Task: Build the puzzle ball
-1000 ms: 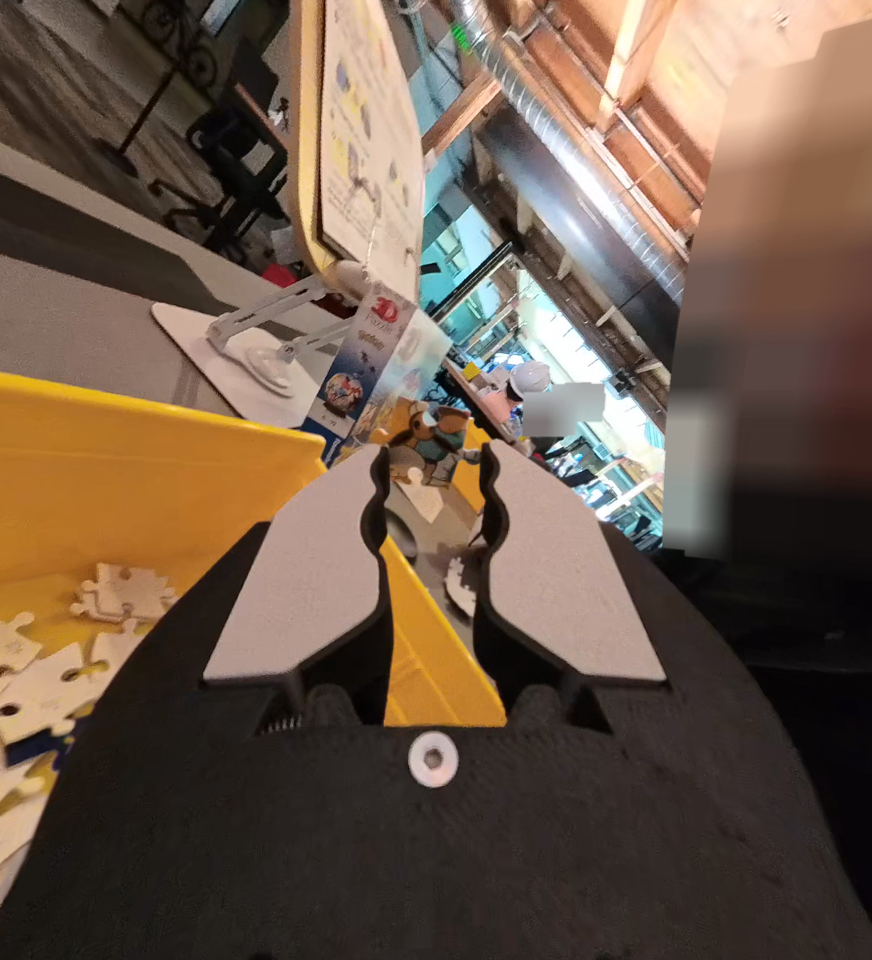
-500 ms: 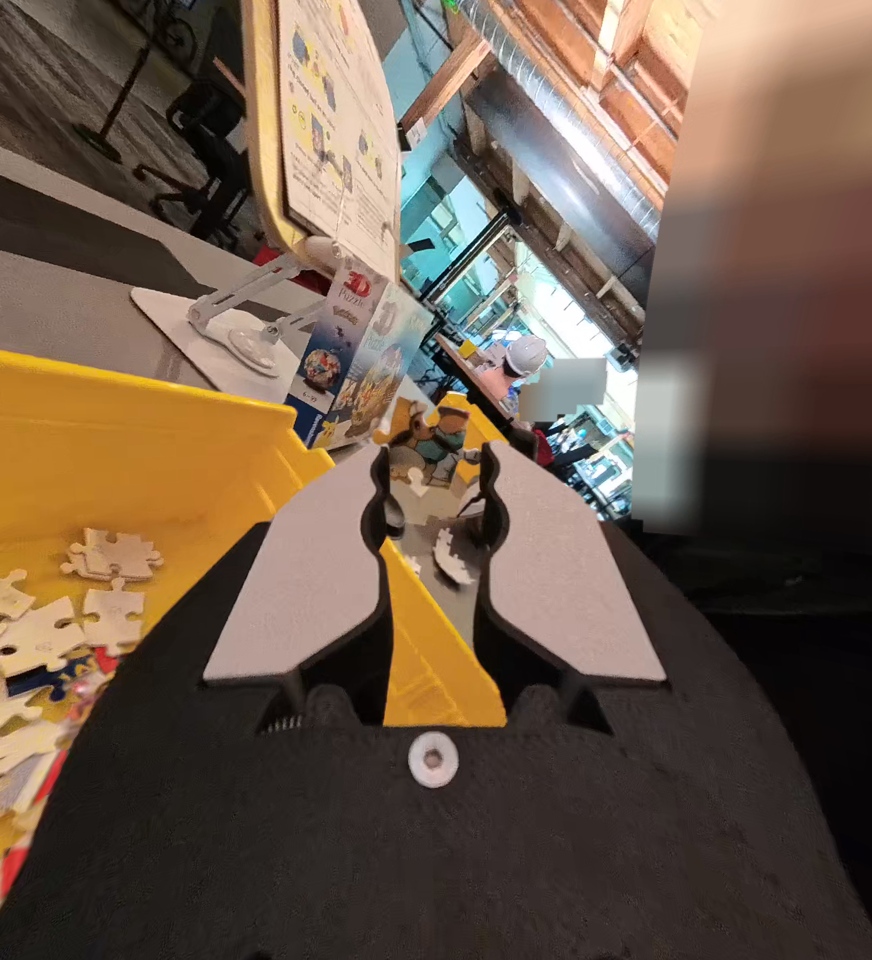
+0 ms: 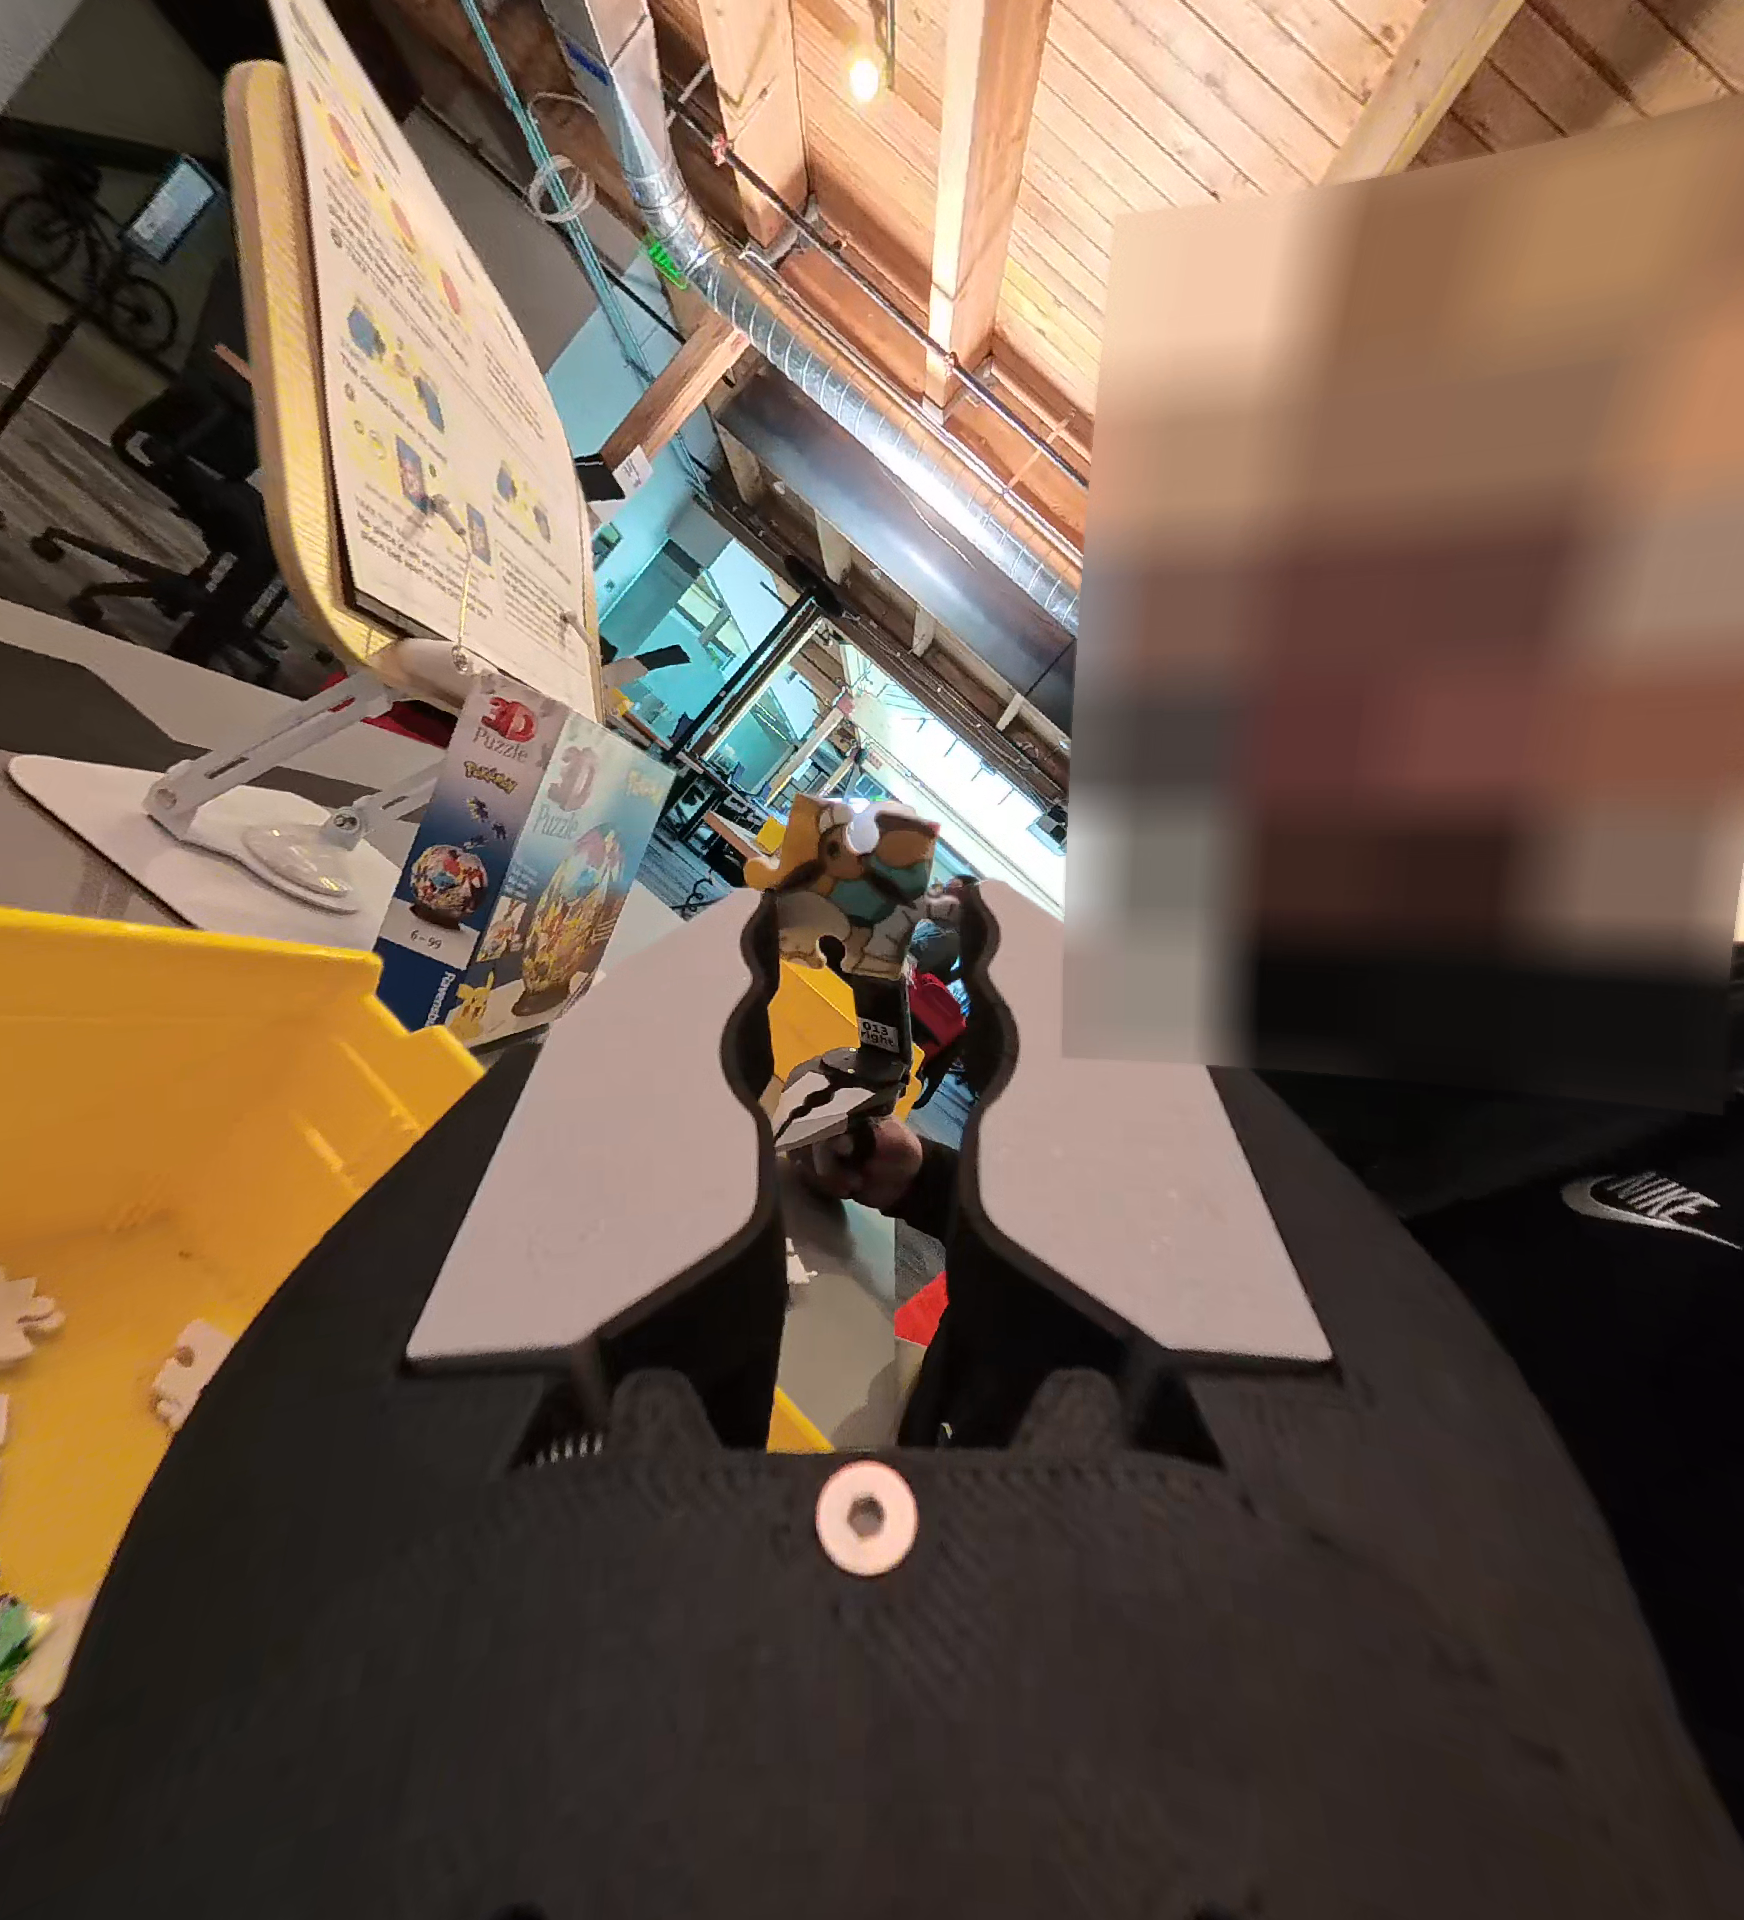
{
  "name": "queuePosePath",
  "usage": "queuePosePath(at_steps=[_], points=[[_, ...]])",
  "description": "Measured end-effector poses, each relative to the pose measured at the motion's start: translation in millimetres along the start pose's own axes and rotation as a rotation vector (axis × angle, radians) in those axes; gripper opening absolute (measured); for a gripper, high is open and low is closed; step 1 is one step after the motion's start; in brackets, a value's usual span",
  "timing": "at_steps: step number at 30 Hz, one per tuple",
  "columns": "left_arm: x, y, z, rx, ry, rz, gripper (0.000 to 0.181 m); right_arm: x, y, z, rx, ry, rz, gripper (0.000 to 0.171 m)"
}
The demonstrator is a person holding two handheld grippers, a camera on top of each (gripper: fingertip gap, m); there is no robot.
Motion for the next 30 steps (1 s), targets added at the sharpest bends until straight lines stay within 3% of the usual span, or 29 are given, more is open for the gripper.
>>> queuePosePath(at_steps=[5, 8, 13, 18, 25, 30], points=[[-3.4, 14.6, -14.5, 0.018, 0.041, 0.039, 0.033, 0.1, -0.4, 0.7, 0.004, -0.004, -0.003, 0.000], [-15.5, 38.2, -23.2, 0.147, 0.120, 0.192, 0.033, 0.1, -0.6, 1.4, 0.007, -0.008, -0.004, 0.000], [-64.5, 108.9, -39.1, 0.432, 0.368, 0.599, 0.033, 0.8, -1.9, 2.2, 0.008, -0.013, -0.017, 0.000], [-146.4, 170.1, -34.2, 0.463, 0.371, 0.834, 0.033, 1.2, -3.1, 3.2, 0.012, -0.019, -0.027, 0.000], [-261.7, 166.8, 37.1, 0.661, 0.410, 1.194, 0.033, 0.7, -2.4, 3.6, 0.010, -0.022, -0.021, 0.000], [-281.6, 166.7, 49.0, 0.682, 0.544, 1.284, 0.034, -0.1, -0.8, 2.5, 0.004, -0.015, -0.007, 0.000]])
Point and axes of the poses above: each gripper's, where its closed fingertips meet, y out along the fingers, x out of its top, z = x × y across the jaws, the point moved 5 cm from there along -y, back along the fingers, and after that the axes turned 3 degrees about -x, right-handed, at the moved point
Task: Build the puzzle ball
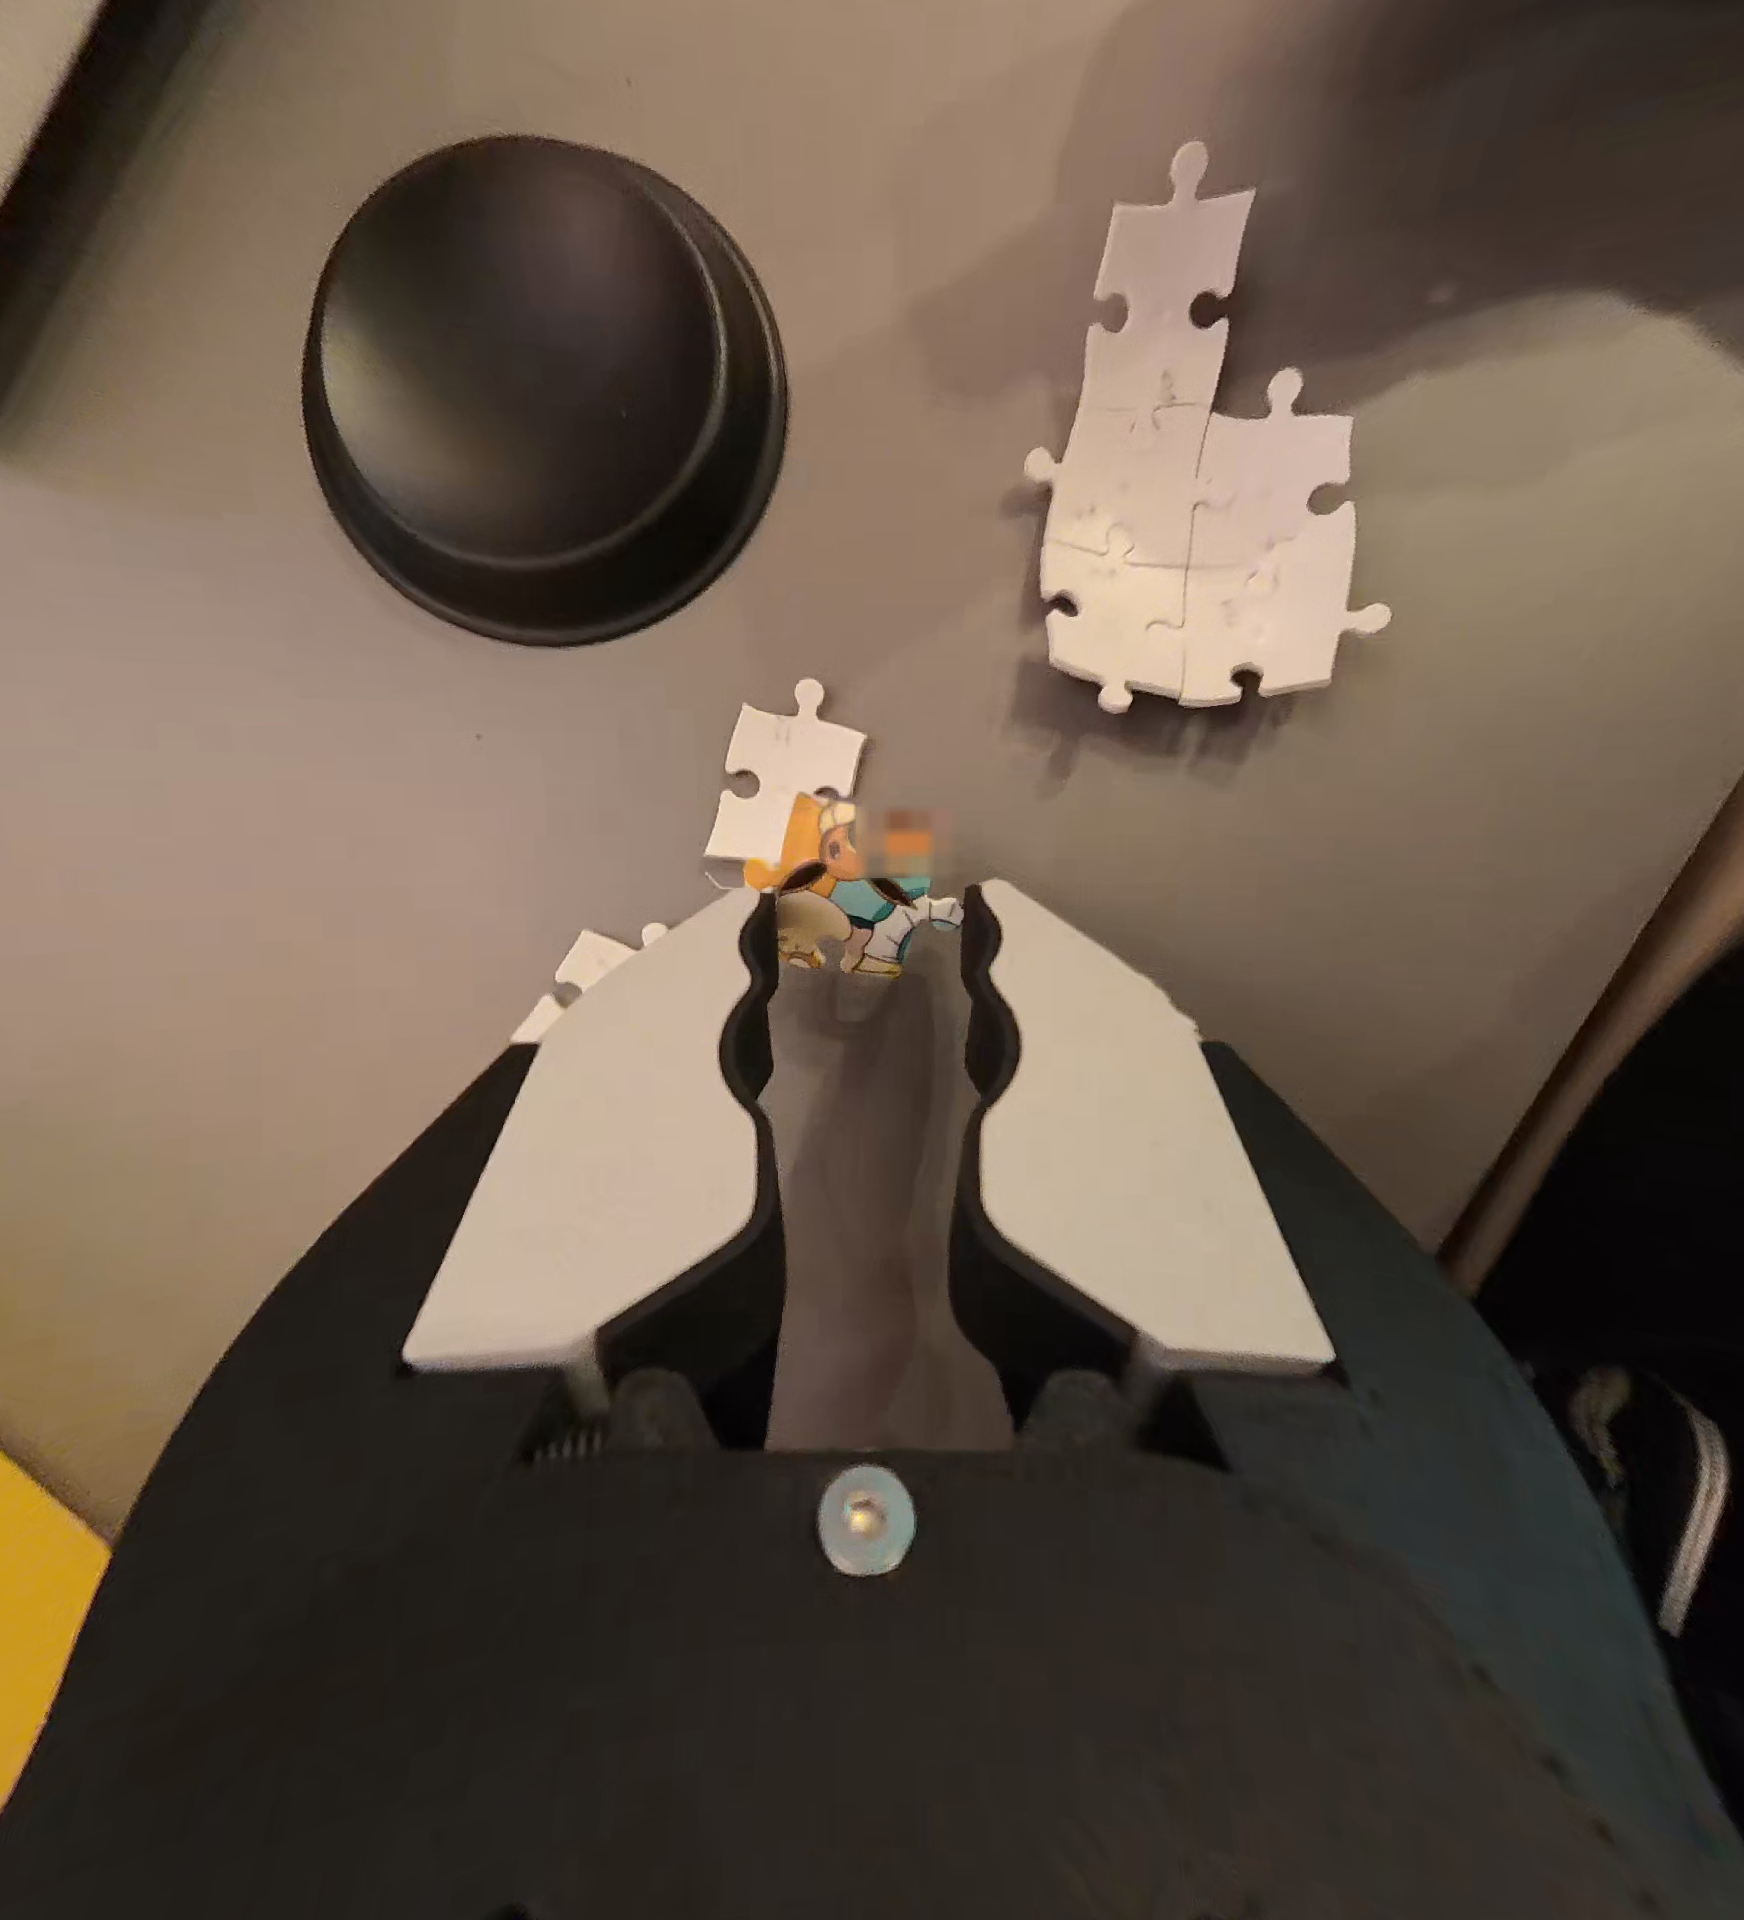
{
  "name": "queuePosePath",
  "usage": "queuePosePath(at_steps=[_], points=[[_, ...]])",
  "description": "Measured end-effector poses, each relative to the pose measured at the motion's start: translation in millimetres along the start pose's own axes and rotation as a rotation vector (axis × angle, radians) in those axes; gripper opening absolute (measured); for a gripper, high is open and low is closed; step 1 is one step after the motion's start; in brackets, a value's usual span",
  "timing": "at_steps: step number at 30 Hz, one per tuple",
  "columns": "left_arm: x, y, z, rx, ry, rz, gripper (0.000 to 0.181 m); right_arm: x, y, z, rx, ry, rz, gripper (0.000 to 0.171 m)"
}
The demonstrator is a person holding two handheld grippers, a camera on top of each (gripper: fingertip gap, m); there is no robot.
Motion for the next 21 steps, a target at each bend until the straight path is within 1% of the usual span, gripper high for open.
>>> queuePosePath(at_steps=[1, 4, 8, 9, 12, 13, 16, 19, 21], points=[[0.6, 0.3, 0.1, 0.003, 0.003, -0.013, 0.036, -0.2, 0.4, -0.5, -0.001, 0.004, 0.004, 0.000], [-2.2, 0.7, 5.2, 0.032, 0.014, 0.004, 0.050, -0.8, 1.4, -1.1, -0.007, 0.006, 0.013, 0.000], [2.5, -9.6, 5.6, 0.031, 0.007, -0.033, 0.054, -1.1, 1.9, -1.9, -0.012, 0.010, 0.017, 0.000], [5.1, -16.8, 5.2, 0.033, 0.006, -0.048, 0.052, -1.2, 2.1, -2.1, -0.012, 0.012, 0.019, 0.000], [18.6, -56.5, 7.9, 0.013, -0.031, -0.178, 0.046, -1.7, 2.8, -2.5, -0.014, 0.015, 0.026, 0.000], [21.0, -72.7, 10.8, -0.006, -0.051, -0.214, 0.046, -1.8, 2.9, -2.6, -0.015, 0.015, 0.028, 0.000], [21.6, -125.9, 16.7, -0.137, -0.066, -0.367, 0.049, -2.3, 3.9, -2.8, -0.018, 0.015, 0.036, 0.000], [-0.7, -174.0, 61.1, 0.003, -0.118, -0.439, 0.040, -2.5, 4.1, -3.3, -0.022, 0.017, 0.038, 0.000], [-24.6, -188.3, 97.0, 0.062, -0.175, -0.433, 0.038, -2.5, 4.1, -3.5, -0.024, 0.017, 0.038, 0.000]])
Point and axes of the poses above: each gripper's, where its closed fingertips meet, y out along the fingers, x out of its top, z = x × y across the jaws, the point moved 5 cm from there along -y, back along the fingers, and after that the axes turned 3 degrees about -x, right-handed, at the moved point
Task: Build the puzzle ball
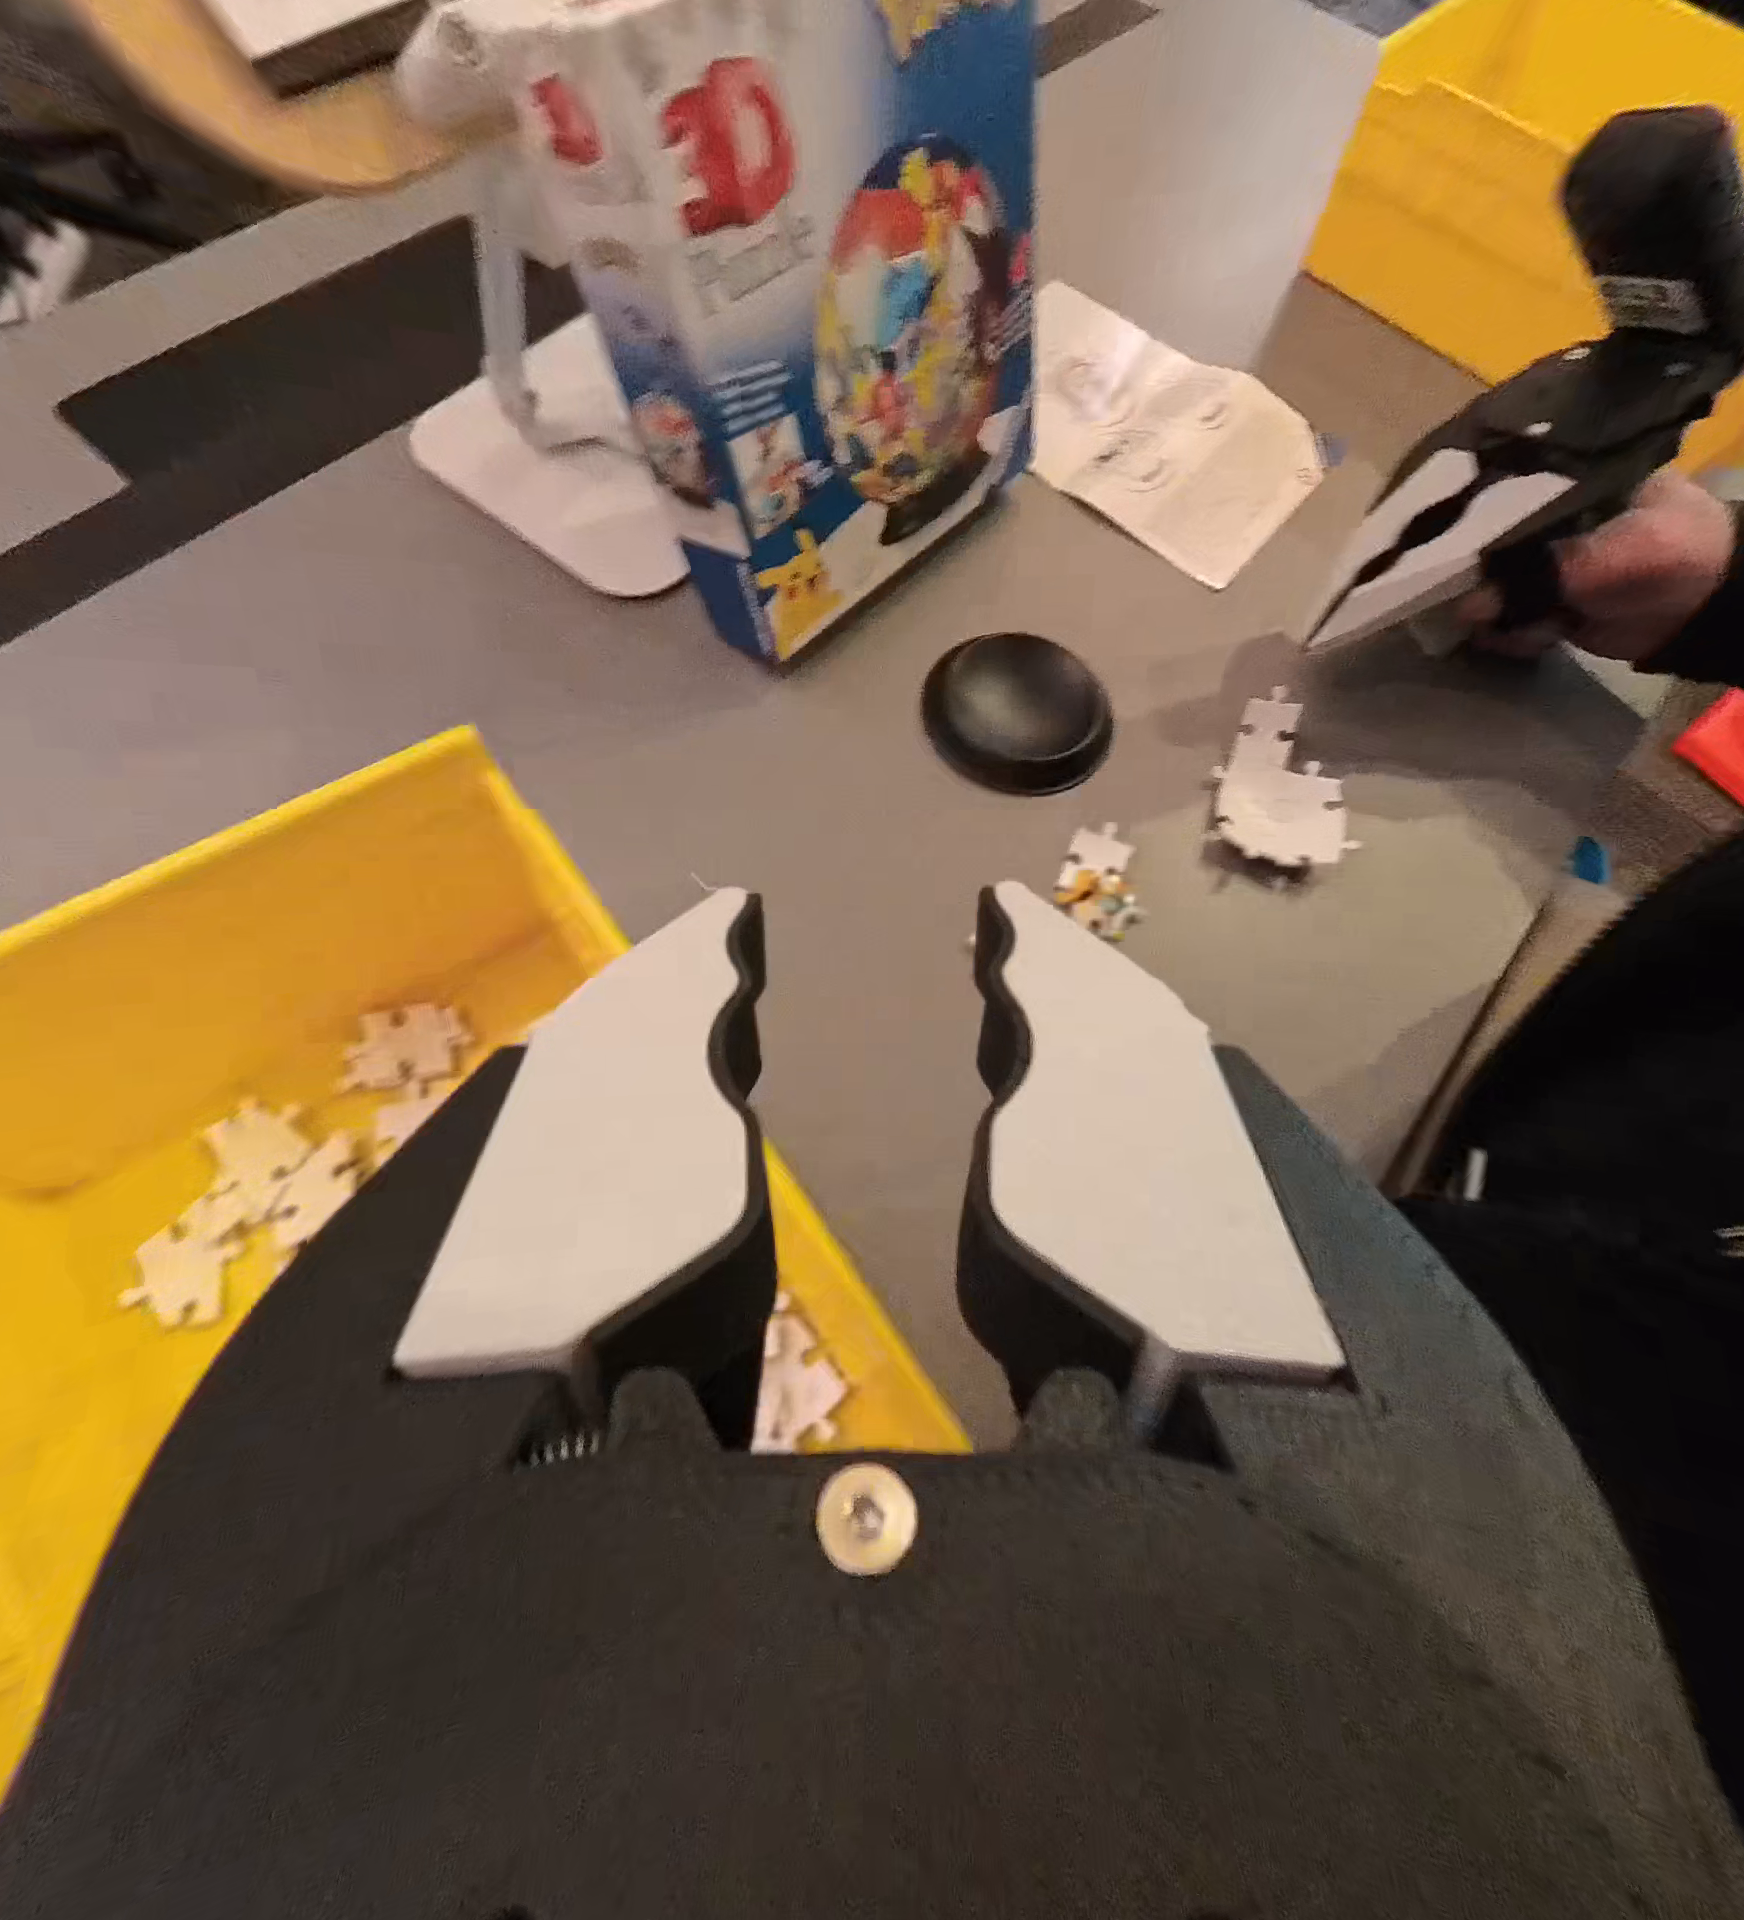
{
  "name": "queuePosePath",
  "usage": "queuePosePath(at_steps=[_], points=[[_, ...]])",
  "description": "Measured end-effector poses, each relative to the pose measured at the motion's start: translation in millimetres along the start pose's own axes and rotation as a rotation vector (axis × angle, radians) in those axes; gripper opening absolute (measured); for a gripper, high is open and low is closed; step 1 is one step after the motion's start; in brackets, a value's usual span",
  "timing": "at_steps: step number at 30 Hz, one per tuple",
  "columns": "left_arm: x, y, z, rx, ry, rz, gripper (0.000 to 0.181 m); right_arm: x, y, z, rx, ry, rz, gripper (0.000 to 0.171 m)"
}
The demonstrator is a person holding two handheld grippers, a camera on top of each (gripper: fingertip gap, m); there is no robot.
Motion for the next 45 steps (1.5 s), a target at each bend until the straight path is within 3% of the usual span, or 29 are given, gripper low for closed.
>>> queuePosePath(at_steps=[2, 5, 9, 13, 18, 25, 28, 31, 36, 39, 45], points=[[-15.2, -5.1, 36.8, 0.040, -0.011, 0.005, 0.036, -0.2, 0.3, -0.3, -0.001, 0.001, 0.003, 0.000], [-51.0, 13.0, 78.8, 0.055, -0.033, 0.143, 0.038, -0.2, 0.3, -0.7, -0.004, 0.003, 0.003, 0.000], [-95.6, 50.8, 97.3, 0.021, 0.027, 0.361, 0.048, -0.5, 0.7, -1.4, -0.009, 0.007, 0.007, 0.000], [-115.6, 76.1, 98.7, 0.014, 0.112, 0.473, 0.050, -0.9, 1.4, -2.4, -0.011, 0.013, 0.013, 0.000], [-119.5, 82.9, 104.1, 0.014, 0.068, 0.476, 0.039, -0.9, 1.6, -3.1, -0.014, 0.017, 0.016, 0.000], [-118.3, 78.3, 110.0, 0.053, 0.058, 0.458, 0.037, -0.6, 1.3, -3.2, -0.010, 0.021, 0.012, 0.000], [-111.3, 69.5, 114.5, 0.030, -0.035, 0.359, 0.037, -0.5, 1.1, -3.2, -0.010, 0.020, 0.010, 0.000], [-96.7, 55.4, 114.4, -0.068, -0.197, 0.164, 0.038, -0.3, 0.9, -3.2, -0.009, 0.021, 0.008, 0.000], [-48.7, -5.0, 106.5, -0.474, -0.481, -0.473, 0.037, -0.3, 0.8, -3.2, -0.007, 0.021, 0.007, 0.000], [-37.5, -44.6, 107.6, -0.644, -0.550, -0.736, 0.037, 0.1, 0.4, -3.1, -0.009, 0.018, 0.002, 0.000], [-32.8, -73.2, 100.2, -0.736, -0.531, -0.880, 0.037, 0.4, -0.3, -2.4, -0.006, 0.014, -0.004, 0.000]])
Point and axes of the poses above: each gripper's, where its closed fingertips meet, y out along the fingers, x out of its top, z = x × y across the jaws, the point moved 5 cm from there along -y, back along the fingers, and after that the axes turned 3 degrees about -x, right-handed, at the moved point
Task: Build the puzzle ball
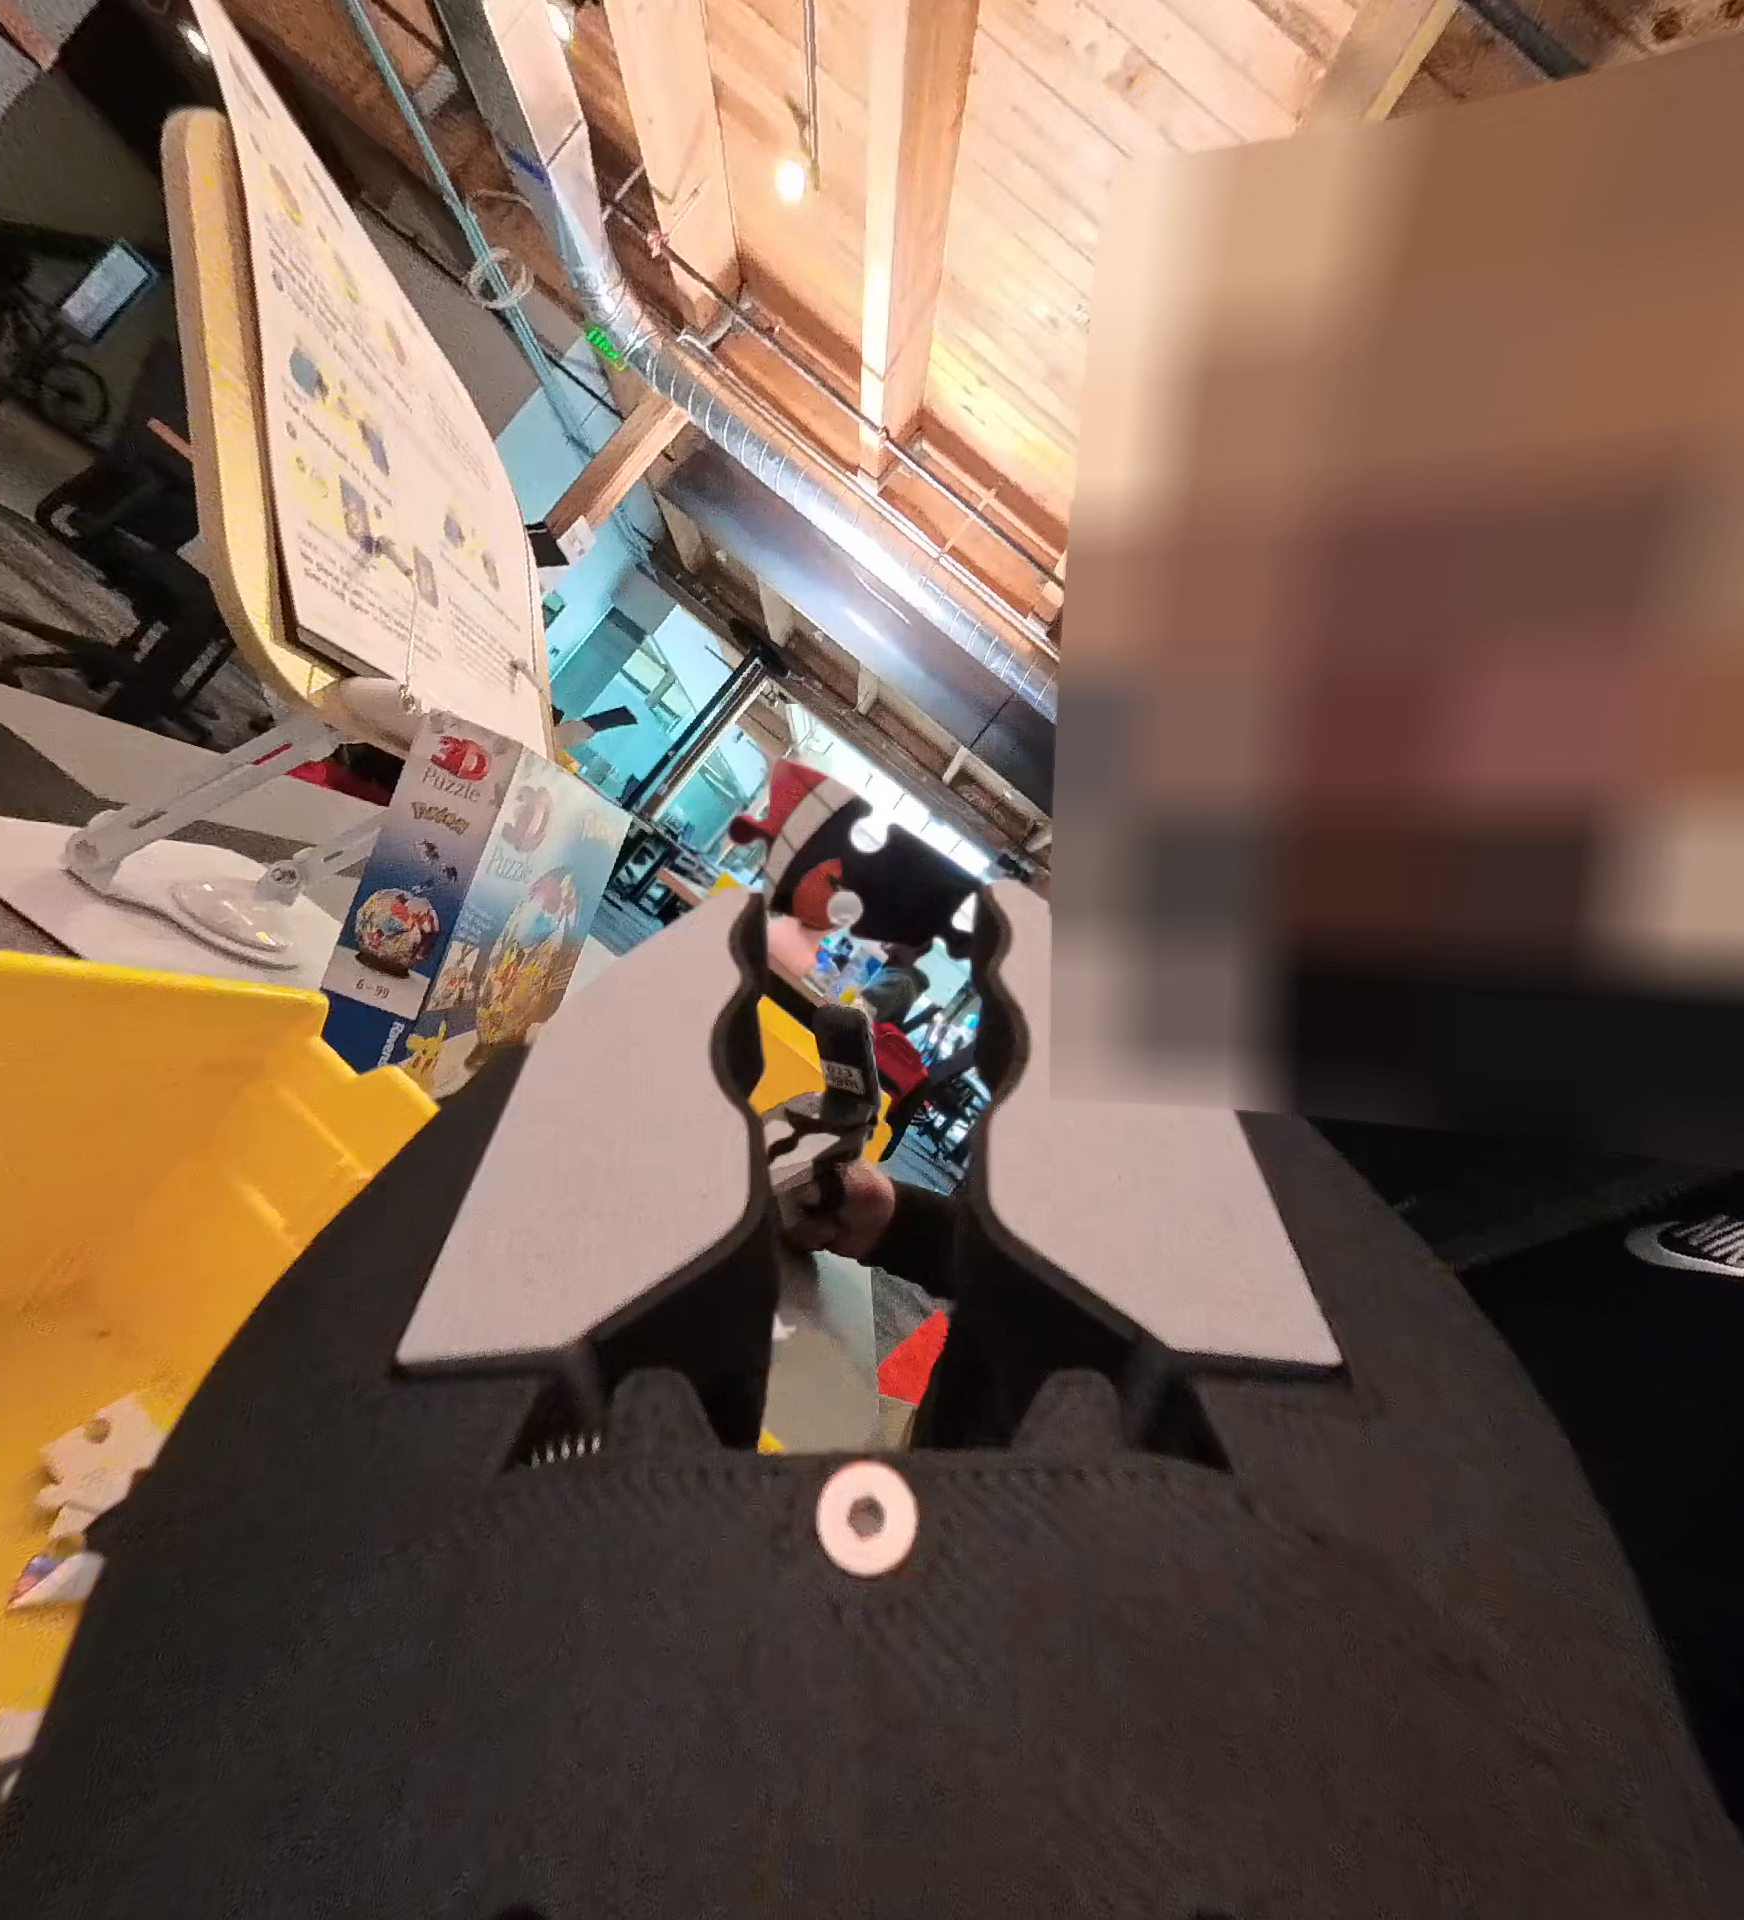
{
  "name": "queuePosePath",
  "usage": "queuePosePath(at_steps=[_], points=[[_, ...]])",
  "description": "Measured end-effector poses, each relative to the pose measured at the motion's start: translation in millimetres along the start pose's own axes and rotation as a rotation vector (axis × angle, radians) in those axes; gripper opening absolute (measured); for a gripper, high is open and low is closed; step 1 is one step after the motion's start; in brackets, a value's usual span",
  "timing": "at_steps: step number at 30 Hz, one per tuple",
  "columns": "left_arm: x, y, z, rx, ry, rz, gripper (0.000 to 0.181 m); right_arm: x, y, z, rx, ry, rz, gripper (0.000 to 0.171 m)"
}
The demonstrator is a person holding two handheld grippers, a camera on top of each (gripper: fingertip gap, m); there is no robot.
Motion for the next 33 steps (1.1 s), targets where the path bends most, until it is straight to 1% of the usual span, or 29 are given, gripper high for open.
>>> queuePosePath(at_steps=[2, 6, 9, 10, 11, 13, 15, 16, 18, 19, 21, 22, 24, 25, 26, 29, 33], points=[[3.3, -2.1, -4.2, -0.020, -0.003, -0.038, 0.037, 0.1, -0.2, 0.1, 0.000, -0.001, -0.002, 0.000], [4.7, -1.9, -11.3, -0.038, 0.005, -0.049, 0.037, 0.4, -0.6, 0.4, 0.002, -0.002, -0.006, 0.000], [5.0, -1.8, -12.8, -0.016, 0.016, -0.028, 0.037, 0.5, -0.7, 0.6, 0.004, -0.002, -0.007, 0.000], [3.5, -2.1, -10.5, 0.034, 0.027, 0.005, 0.037, 0.6, -1.0, 0.6, 0.003, -0.003, -0.009, 0.000], [-0.6, -3.0, -3.4, 0.143, 0.048, 0.072, 0.037, 0.7, -1.0, 0.6, 0.002, -0.003, -0.010, 0.000], [-15.9, -10.6, 14.4, 0.415, 0.124, 0.288, 0.037, 0.6, -1.0, 0.7, 0.003, -0.003, -0.010, 0.000], [-29.1, -26.0, 32.4, 0.699, 0.174, 0.485, 0.037, 0.5, -0.8, 0.6, 0.004, -0.003, -0.008, 0.000], [-36.5, -34.3, 39.1, 0.815, 0.200, 0.594, 0.038, 0.4, -0.7, 0.8, 0.004, -0.002, -0.006, 0.000], [-47.7, -47.3, 49.9, 1.003, 0.228, 0.762, 0.038, 0.3, -0.4, 0.4, 0.005, 0.001, -0.004, 0.000], [-52.5, -52.3, 54.0, 1.063, 0.230, 0.828, 0.038, 0.1, -0.2, 0.3, 0.007, 0.003, -0.002, 0.000], [-61.6, -56.5, 56.9, 1.106, 0.223, 0.914, 0.039, -0.1, 0.1, 0.2, 0.003, 0.002, 0.001, 0.000], [-62.5, -60.8, 59.5, 1.159, 0.236, 0.940, 0.041, -0.3, 0.5, 0.3, 0.000, 0.000, 0.004, 0.000], [-64.1, -64.3, 63.4, 1.214, 0.241, 0.975, 0.057, -0.6, 1.0, -0.1, -0.003, 0.002, 0.009, 0.000], [-63.2, -64.9, 65.6, 1.245, 0.242, 0.988, 0.063, -0.7, 1.2, -0.1, -0.003, 0.002, 0.011, 0.000], [-62.9, -61.7, 67.2, 1.248, 0.255, 1.003, 0.065, -0.8, 1.4, -0.2, -0.003, 0.003, 0.013, 0.000], [-69.8, -33.9, 73.0, 1.133, 0.292, 1.031, 0.053, -1.1, 1.9, -0.5, -0.005, 0.005, 0.018, 0.000], [-96.1, -9.8, 99.2, 1.044, 0.296, 1.177, 0.051, -1.1, 1.9, -0.8, -0.008, 0.005, 0.017, 0.000]])
Point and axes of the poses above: each gripper's, where its closed fingertips meet, y out along the fingers, x out of its top, z = x × y across the jaws, the point moved 5 cm from there along -y, back along the fingers, and after that the axes turned 3 degrees about -x, right-handed, at the moved point
